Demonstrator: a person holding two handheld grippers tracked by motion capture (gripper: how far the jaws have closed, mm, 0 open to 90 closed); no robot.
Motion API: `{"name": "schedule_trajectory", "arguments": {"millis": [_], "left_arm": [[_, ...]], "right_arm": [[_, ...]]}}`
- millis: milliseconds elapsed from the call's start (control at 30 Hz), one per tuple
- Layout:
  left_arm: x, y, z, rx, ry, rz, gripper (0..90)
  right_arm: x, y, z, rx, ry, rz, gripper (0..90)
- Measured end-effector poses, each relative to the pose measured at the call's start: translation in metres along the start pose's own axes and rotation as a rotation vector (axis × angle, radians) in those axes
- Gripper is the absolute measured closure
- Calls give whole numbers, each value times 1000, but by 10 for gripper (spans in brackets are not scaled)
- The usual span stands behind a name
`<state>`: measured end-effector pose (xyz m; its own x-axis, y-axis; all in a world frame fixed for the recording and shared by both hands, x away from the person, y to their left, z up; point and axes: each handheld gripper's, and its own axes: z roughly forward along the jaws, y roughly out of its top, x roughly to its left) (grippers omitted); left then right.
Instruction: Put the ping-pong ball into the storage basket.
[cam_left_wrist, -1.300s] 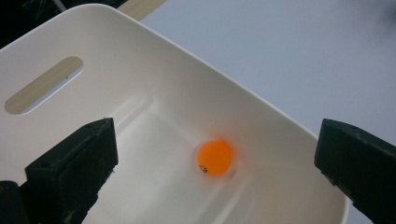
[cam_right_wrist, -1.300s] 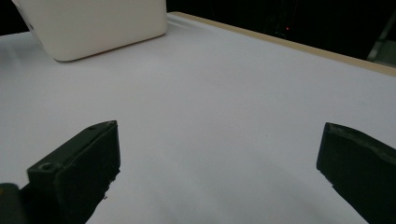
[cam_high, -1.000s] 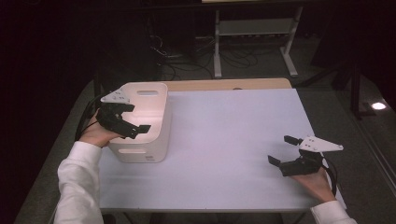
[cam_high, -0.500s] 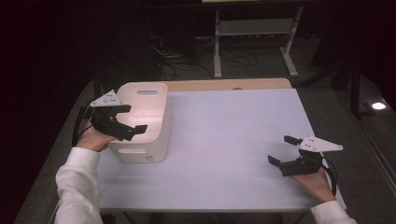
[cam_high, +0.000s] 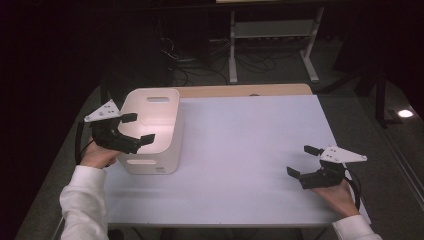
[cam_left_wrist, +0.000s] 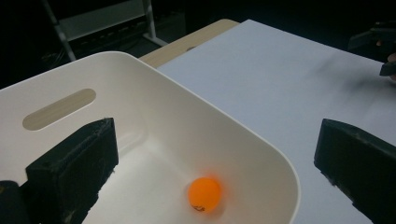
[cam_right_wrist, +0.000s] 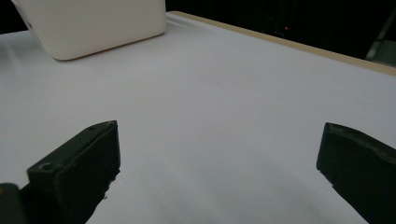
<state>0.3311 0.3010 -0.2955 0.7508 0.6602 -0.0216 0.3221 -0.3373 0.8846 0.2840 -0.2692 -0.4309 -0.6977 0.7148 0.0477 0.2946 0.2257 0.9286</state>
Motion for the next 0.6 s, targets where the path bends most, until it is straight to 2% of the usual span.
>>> {"name": "schedule_trajectory", "arguments": {"millis": [233, 600], "left_arm": [[0, -9, -4, -64, 0, -35, 0], [-11, -13, -5, -101, 0, -4, 0]], "right_arm": [[0, 0, 0, 1, 0, 1, 0], [1, 0, 0, 0, -1, 7, 0]]}}
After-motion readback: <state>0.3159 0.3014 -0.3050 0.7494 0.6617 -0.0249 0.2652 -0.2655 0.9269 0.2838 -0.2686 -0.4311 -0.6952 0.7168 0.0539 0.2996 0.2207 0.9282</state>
